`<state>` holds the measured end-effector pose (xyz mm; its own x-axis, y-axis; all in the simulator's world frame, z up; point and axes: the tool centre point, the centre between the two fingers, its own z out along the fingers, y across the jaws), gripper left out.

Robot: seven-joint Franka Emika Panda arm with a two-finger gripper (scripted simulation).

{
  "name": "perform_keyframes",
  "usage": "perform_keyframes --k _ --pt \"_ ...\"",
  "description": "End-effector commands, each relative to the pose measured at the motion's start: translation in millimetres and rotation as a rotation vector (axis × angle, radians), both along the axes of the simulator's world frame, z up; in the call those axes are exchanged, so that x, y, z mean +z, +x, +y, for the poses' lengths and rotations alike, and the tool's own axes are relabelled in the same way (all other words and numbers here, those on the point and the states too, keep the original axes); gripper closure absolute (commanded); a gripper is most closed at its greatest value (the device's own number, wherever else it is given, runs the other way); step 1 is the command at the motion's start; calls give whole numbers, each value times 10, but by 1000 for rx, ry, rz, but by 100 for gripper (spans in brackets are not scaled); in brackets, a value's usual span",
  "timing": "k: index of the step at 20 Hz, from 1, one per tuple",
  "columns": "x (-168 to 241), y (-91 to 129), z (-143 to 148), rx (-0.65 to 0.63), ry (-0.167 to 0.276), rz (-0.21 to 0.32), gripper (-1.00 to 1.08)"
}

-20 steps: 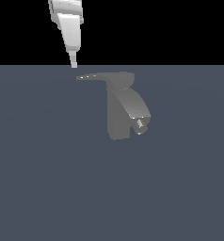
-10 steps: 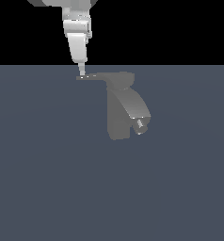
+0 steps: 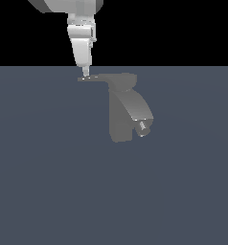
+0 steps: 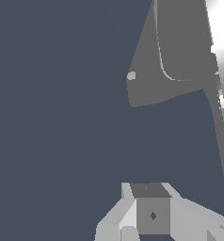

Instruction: Turn on the faucet by rotating a designated handle.

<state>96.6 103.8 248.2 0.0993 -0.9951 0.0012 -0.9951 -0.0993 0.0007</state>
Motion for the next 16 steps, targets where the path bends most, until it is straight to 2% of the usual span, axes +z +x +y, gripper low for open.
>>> perform_keyframes --k 1,16 --pt "0 0 0 0 0 0 108" --pt "0 -385 -18 0 0 0 108"
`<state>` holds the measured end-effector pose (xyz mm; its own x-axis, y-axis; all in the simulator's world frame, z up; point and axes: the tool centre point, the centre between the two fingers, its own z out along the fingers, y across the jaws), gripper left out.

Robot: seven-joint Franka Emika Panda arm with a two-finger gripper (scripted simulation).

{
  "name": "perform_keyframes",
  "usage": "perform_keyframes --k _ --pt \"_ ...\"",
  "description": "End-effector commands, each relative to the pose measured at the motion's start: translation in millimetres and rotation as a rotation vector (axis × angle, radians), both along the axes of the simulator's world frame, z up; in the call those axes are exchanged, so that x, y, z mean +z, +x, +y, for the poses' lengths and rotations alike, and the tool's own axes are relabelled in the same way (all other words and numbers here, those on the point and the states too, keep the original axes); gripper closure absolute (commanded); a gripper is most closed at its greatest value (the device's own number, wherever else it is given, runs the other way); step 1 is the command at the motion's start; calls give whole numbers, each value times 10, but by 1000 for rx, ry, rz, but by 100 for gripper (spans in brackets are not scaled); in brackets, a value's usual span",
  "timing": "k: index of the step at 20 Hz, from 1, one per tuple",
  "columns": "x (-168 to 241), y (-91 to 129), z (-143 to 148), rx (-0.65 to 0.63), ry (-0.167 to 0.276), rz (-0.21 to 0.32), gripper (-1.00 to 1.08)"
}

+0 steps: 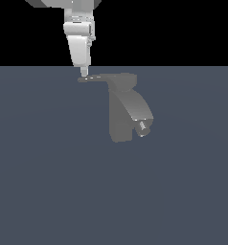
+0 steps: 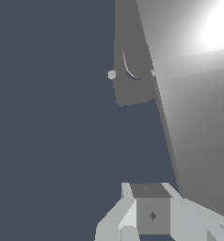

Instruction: Turn on the faucet by rotating a designated handle.

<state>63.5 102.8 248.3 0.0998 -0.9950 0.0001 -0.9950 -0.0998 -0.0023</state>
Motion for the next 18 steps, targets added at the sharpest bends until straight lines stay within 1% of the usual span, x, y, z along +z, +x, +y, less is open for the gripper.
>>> perform_keyframes --k 1,18 --pt "0 -80 -12 -1 -1 3 108" --pt "2 -555 -37 -1 -1 2 108"
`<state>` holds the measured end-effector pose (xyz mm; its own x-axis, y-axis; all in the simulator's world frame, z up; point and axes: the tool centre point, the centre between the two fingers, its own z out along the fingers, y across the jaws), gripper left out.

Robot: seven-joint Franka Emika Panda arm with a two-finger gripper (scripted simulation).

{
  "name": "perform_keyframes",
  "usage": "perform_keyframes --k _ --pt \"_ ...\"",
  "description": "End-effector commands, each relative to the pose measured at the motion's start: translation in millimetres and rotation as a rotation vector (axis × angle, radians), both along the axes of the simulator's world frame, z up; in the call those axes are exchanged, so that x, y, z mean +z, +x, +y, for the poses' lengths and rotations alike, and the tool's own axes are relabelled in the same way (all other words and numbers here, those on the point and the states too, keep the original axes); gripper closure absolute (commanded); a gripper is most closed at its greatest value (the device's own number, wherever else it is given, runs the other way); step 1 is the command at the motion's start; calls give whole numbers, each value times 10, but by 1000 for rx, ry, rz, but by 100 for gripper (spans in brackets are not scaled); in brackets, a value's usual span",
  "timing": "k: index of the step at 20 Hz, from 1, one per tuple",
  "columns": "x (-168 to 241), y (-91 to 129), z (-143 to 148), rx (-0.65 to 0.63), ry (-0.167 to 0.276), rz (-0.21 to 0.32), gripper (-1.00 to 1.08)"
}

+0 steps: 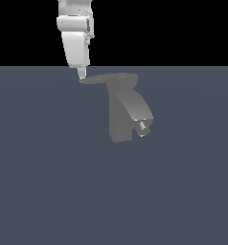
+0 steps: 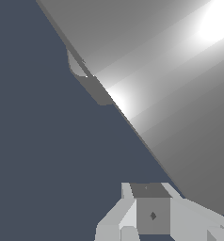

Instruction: Turn on the faucet by rotating a designated handle.

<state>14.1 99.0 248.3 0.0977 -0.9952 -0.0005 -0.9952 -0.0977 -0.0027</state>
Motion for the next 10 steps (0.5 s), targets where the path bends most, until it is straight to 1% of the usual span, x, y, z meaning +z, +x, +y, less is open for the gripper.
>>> perform_keyframes --k 1,6,8,10 --pt "2 -90 0 1 -1 3 108" --pt "4 -235 -8 1 -1 3 108" --pt "1 -197 -3 1 0 1 108" --pt "1 -242 -50 1 0 1 108"
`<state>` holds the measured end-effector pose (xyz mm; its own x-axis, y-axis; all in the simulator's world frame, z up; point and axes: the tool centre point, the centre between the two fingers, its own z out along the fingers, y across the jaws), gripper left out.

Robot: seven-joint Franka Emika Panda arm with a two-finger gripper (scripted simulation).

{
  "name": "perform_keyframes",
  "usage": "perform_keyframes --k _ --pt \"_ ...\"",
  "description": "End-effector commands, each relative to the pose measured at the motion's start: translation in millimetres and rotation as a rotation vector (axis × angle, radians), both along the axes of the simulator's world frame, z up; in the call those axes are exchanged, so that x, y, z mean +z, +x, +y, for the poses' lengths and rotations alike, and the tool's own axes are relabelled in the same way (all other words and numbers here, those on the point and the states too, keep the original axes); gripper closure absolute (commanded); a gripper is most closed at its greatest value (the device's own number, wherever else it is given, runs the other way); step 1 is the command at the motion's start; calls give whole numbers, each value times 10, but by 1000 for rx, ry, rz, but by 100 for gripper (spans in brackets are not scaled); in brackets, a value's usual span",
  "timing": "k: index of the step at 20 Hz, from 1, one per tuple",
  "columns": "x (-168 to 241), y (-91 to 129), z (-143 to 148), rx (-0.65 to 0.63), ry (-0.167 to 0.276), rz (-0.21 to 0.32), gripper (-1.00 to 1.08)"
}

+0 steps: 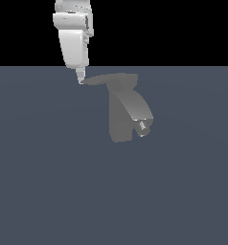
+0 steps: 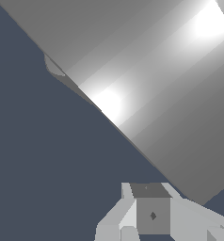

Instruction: Turn on the faucet by rotating a designated handle.

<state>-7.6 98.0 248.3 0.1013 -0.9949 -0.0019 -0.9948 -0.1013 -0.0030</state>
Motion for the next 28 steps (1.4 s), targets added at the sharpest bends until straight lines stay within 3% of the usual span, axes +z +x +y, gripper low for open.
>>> perform_keyframes --k 1,28 --pt "1 -49 -63 -2 -1 1 108" --pt "5 -690 -737 -3 -2 2 108"
